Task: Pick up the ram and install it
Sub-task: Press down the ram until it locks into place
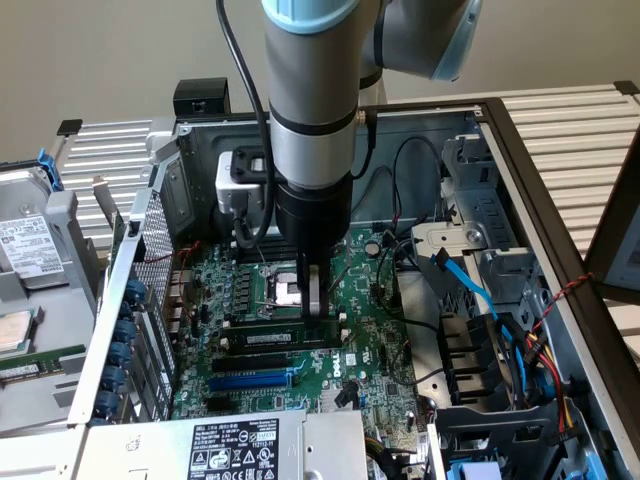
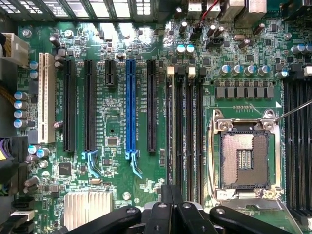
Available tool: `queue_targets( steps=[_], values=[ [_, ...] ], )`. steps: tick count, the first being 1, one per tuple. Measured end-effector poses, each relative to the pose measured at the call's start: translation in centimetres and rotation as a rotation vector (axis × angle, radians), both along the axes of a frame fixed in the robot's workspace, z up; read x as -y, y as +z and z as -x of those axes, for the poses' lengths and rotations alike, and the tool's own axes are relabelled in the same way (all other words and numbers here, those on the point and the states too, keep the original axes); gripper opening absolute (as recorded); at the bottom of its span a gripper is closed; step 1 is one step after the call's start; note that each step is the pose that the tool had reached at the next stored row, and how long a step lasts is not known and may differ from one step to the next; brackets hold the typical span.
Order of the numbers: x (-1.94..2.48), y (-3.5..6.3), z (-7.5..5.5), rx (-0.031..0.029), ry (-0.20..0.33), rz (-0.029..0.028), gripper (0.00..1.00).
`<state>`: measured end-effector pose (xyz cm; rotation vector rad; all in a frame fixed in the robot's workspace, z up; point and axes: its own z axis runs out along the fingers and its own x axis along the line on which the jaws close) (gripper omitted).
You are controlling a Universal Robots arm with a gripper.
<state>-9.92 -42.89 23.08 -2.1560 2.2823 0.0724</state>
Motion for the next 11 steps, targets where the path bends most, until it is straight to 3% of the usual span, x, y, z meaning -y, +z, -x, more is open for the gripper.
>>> queue_targets(
  steps=[5, 11],
  values=[
    [0.01, -0.17, 0.01, -0.0003, 0.0, 0.0038, 0.1],
    [0.0, -0.2, 0.0, -0.0001, 0.0, 0.0038, 0.1]
  ],
)
